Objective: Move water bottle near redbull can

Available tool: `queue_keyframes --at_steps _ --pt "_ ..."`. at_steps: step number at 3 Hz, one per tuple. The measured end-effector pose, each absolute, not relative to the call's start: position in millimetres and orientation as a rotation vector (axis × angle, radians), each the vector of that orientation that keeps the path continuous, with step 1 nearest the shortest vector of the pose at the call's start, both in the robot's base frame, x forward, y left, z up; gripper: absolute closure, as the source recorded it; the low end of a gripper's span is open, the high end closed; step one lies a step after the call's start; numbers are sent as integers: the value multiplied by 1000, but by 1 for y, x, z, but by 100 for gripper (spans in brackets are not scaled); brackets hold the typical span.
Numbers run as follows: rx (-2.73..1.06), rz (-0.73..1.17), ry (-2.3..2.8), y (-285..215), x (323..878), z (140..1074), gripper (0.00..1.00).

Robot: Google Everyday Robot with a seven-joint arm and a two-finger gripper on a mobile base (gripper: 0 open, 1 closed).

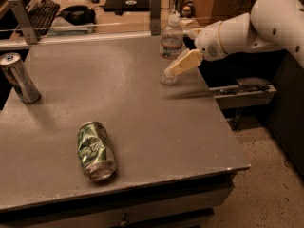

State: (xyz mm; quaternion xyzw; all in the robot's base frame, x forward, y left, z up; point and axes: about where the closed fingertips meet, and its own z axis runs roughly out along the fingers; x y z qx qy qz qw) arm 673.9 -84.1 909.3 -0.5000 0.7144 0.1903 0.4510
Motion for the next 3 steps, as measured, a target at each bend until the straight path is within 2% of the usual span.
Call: queue_keyframes --at_steps 1,3 --pt "-1205 590 1731 -63 665 903 17" --pt "-1168 743 1601 -38 648 930 64"
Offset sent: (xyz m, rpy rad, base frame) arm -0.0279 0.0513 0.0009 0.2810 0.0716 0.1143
